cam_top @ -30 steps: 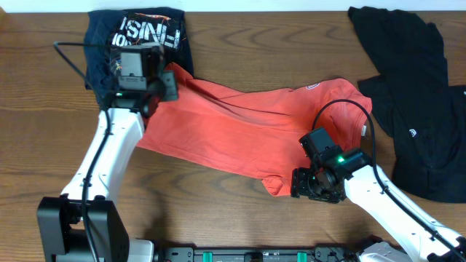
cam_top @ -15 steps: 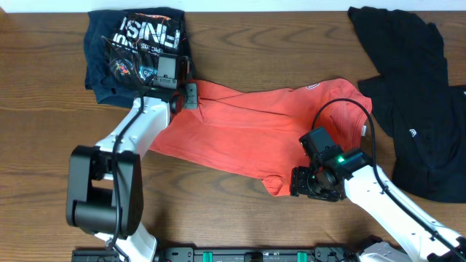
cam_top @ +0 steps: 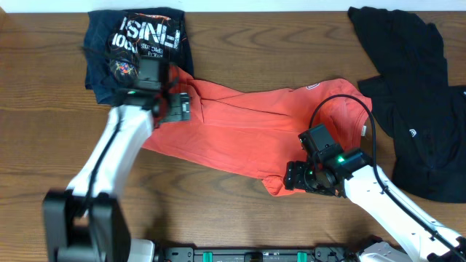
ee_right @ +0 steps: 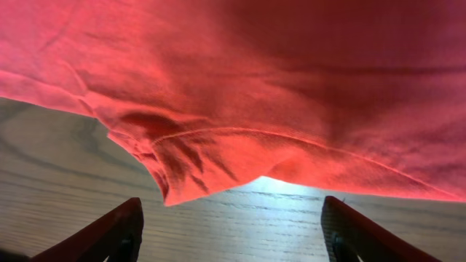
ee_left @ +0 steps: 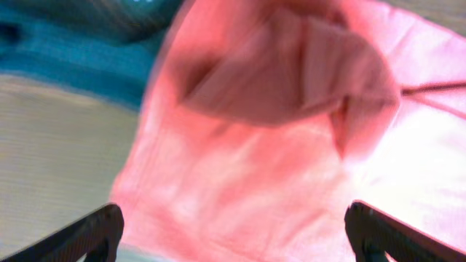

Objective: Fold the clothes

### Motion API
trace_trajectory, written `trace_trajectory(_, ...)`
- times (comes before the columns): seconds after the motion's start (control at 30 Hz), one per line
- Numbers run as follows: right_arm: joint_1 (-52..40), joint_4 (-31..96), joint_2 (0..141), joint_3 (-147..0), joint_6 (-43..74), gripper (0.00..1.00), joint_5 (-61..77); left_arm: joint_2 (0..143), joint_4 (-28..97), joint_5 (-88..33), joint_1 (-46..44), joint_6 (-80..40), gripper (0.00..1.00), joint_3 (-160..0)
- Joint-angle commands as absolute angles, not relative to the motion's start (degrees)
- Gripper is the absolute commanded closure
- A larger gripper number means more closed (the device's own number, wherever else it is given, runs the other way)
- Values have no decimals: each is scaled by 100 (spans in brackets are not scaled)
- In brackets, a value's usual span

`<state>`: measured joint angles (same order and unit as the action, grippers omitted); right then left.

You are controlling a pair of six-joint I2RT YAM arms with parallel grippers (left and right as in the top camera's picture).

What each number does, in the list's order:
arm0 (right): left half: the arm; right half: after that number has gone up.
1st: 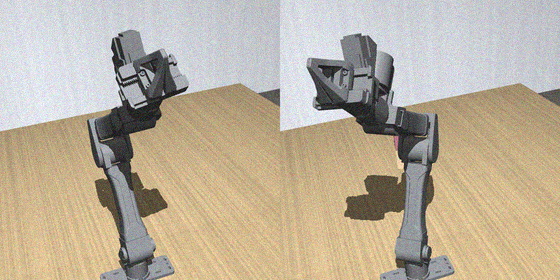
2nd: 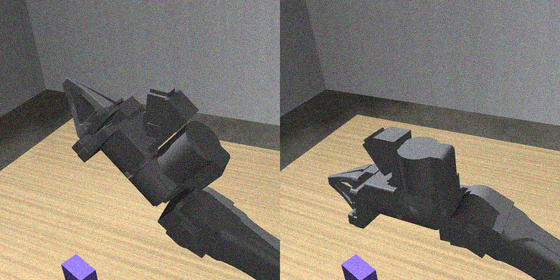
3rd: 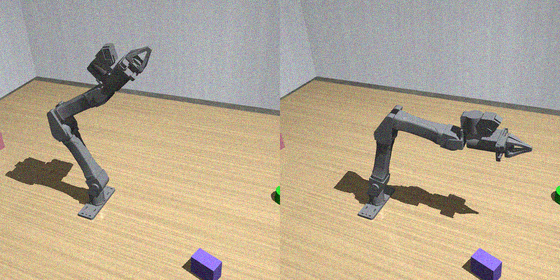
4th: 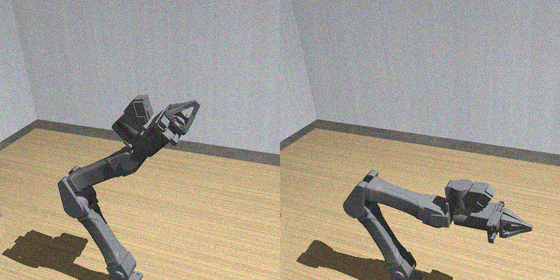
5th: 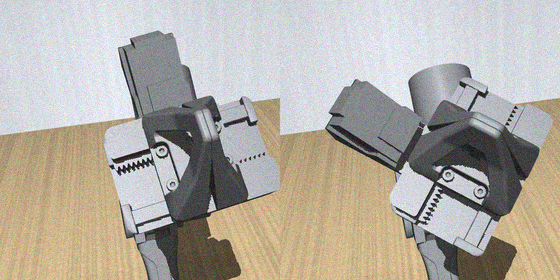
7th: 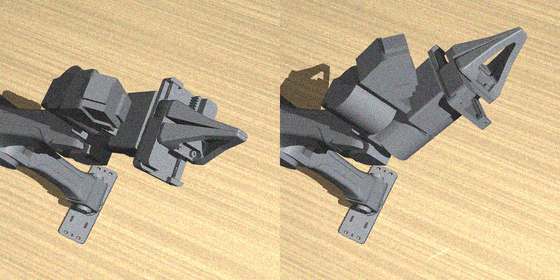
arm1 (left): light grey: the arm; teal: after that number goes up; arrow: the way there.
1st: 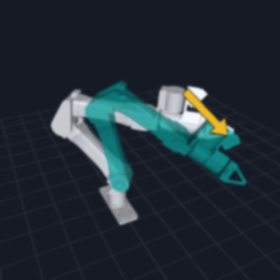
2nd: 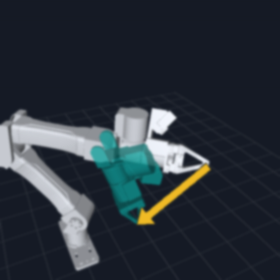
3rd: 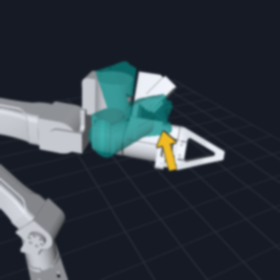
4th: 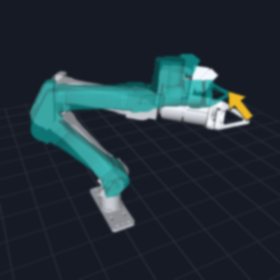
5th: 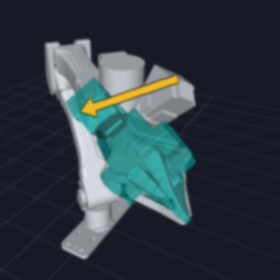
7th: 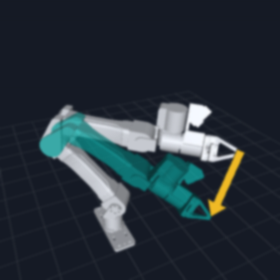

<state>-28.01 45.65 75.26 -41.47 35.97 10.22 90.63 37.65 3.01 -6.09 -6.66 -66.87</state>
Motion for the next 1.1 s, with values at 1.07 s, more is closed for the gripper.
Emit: trace_trajectory(1.07, -2842, 4506, 7516, -4143, 3249, 23, 1055, 10847, 4595, -80, 781, -495, 37, -6547)
